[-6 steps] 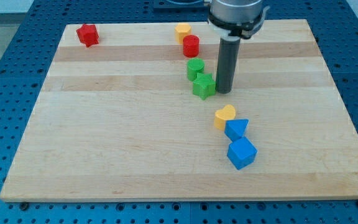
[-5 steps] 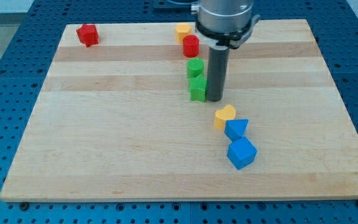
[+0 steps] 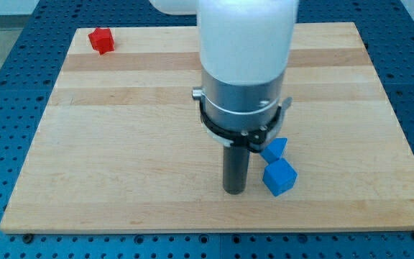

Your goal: Push the blue cube to the top right

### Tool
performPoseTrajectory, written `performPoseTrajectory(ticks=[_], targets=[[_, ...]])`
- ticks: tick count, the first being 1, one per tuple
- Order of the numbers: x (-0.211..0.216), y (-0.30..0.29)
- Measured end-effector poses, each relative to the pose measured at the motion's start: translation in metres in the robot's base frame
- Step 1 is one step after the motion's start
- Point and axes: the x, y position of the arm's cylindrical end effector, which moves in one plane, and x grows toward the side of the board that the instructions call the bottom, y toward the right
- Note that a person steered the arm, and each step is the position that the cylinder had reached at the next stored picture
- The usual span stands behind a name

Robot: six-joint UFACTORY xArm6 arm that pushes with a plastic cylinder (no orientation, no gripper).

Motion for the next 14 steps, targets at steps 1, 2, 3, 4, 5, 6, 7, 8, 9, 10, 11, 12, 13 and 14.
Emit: performPoseTrajectory(ticks=[1,2,3,4,5,6,7,8,9,10,11,12,13,14], targets=[[0.008,0.028],[0.007,0.040],[0.002,0.039],[-0.003,0.042],[-0.003,0.055],[-0.005,0.073],[-0.005,0.091],[-0.013,0.103],[-0.029,0.101],[-0.043,0.101],[-0.062,0.102],[-0.068,0.112],[-0.068,0.137],[-0.068,0.156]])
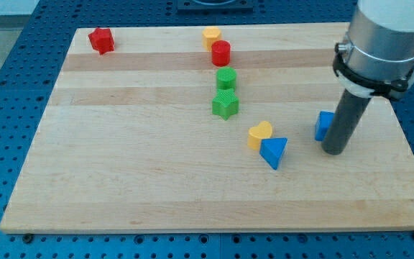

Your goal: Push the blue cube to the top right

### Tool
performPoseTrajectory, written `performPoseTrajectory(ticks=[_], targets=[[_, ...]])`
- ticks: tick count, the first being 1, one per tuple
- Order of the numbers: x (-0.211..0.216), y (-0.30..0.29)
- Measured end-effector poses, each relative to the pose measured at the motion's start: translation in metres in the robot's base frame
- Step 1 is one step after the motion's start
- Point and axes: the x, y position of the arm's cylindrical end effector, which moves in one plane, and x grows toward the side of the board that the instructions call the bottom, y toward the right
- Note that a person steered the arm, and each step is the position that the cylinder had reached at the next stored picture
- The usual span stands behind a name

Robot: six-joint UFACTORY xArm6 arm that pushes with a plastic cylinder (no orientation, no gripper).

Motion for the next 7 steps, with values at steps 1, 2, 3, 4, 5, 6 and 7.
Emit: performPoseTrajectory(ticks=[1,2,3,4,5,6,7], targets=[[-0.009,0.002],[-0.018,0.002],[-0.018,-0.002],[-0.019,-0.010],[-0.026,-0.013],[-0.048,-0.013],[-0.077,-0.013]])
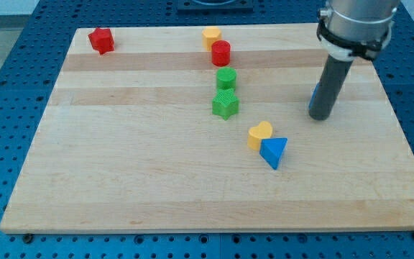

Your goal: Push the blue cube to the top right

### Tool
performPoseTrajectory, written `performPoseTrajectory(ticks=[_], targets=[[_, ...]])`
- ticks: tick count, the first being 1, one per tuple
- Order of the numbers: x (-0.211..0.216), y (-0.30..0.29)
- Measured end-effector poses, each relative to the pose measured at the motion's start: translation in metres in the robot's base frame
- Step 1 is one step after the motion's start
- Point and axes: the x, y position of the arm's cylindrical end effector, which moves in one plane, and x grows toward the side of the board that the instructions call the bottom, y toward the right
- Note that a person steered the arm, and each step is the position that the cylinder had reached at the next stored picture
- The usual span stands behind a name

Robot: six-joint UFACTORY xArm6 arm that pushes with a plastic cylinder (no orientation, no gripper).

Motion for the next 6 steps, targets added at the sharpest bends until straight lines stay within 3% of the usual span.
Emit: performPoseTrajectory(ticks=[2,4,6], targets=[[-0.048,0.001],[-0.039,0.034],[-0.065,0.039]])
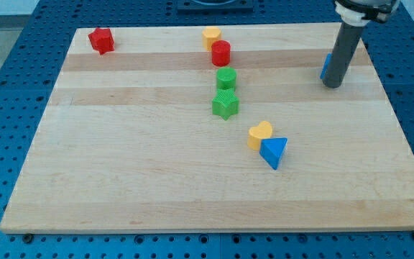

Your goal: Push the blue cube to the top right

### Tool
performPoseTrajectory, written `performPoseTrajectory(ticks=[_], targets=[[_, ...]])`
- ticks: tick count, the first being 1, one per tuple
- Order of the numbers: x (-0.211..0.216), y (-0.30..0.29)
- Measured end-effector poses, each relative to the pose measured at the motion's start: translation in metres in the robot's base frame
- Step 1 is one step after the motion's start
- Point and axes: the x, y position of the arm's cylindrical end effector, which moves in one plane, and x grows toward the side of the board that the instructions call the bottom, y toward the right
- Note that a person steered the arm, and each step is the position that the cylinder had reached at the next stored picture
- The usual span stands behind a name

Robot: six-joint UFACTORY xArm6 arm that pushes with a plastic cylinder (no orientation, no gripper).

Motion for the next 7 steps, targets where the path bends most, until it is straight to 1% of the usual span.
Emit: performPoseTrajectory(ticks=[2,6,7], targets=[[-0.018,0.009],[-0.076,0.011],[-0.084,0.011]])
